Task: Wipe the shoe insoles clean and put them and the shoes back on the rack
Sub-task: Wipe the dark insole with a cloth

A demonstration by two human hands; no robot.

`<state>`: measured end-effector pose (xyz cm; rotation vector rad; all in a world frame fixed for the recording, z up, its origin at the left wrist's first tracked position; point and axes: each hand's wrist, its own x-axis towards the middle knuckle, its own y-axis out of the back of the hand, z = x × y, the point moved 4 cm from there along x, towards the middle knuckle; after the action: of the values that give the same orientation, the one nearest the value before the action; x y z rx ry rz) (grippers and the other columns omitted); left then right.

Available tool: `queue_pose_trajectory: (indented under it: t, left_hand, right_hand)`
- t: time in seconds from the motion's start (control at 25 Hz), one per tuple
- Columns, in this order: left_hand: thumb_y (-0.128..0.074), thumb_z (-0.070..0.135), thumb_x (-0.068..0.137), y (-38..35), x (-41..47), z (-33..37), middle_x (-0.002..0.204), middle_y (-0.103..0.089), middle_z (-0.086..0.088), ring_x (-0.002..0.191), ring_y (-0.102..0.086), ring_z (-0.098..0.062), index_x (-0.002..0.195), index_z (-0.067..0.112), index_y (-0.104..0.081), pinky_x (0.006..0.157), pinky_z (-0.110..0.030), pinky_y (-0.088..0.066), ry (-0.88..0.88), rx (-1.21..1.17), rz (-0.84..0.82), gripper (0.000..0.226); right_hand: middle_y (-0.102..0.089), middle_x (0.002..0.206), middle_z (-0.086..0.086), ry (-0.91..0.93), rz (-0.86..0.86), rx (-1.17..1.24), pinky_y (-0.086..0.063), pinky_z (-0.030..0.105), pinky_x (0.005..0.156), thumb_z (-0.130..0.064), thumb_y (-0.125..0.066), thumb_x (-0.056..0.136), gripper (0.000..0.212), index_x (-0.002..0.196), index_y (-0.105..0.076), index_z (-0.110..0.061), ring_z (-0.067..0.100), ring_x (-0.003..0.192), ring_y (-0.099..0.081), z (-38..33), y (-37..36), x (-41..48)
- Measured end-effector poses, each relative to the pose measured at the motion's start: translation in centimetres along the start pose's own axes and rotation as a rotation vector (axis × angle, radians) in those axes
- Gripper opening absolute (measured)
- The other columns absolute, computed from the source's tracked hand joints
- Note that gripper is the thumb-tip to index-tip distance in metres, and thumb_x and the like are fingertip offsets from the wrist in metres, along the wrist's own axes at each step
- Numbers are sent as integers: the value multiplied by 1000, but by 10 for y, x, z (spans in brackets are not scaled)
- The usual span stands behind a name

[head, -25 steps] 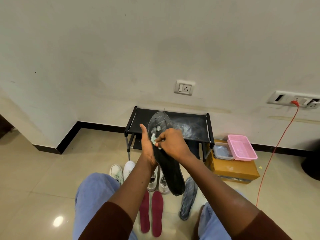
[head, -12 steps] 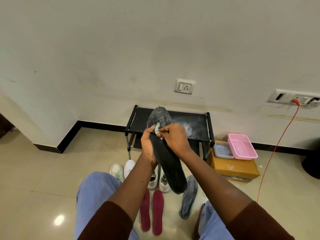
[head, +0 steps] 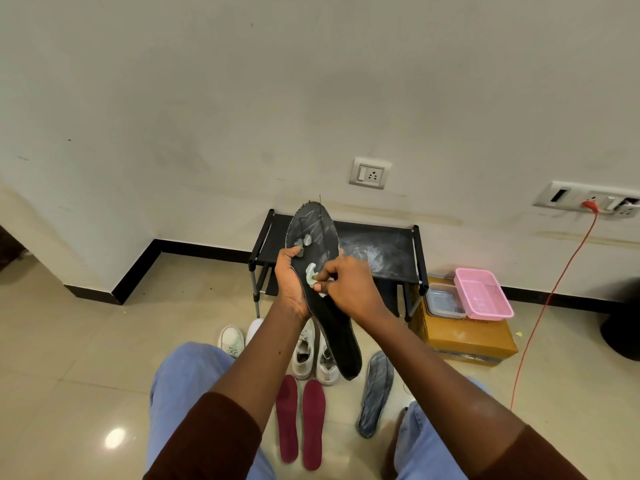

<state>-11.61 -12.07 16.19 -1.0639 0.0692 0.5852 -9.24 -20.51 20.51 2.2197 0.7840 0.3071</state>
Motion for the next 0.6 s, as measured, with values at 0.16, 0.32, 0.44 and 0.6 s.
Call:
queue_pose_trajectory:
  t: [0.16, 0.32, 0.44, 0.6]
  left_hand:
    - [-37, 22, 91, -3, 2, 0, 71, -67, -8, 60, -64, -22, 80, 7, -62, 67, -29, -48, -28, -20, 26, 31]
    - [-39, 28, 85, -4, -1, -8, 74, -64, -7, 70, -51, -20, 76, 8, -72, 68, -28, -40, 39, -17, 18, 40]
    - [-38, 31, 86, -7, -10, -14, 67, -59, -5, 63, -52, -17, 72, 9, -68, 65, -27, -41, 92, -14, 3, 39]
    - [-34, 32, 89, -8, -16, -11, 62, -62, -4, 55, -60, -17, 64, 10, -71, 60, -25, -47, 71, -6, -33, 50]
  right_hand:
    - [-67, 91, 8, -12, 70, 62, -46, 16, 75, 0, -72, 73, 6, 76, -70, -5, 16, 85, -58, 4, -2, -15]
    - [-62, 89, 11, 4, 224, -57, -51, 39, 77, 0, -65, 77, 9, 71, -62, -5, 24, 84, -59, 0, 2, -2]
    - [-61, 92, 17, 46, 279, -148, -49, 40, 75, -1, -61, 81, 4, 78, -64, -1, 29, 86, -59, 0, 10, 20]
    - [-65, 98, 18, 66, 284, -139, -49, 41, 81, -5, -63, 82, 16, 98, -69, -5, 31, 90, -61, 2, 14, 32]
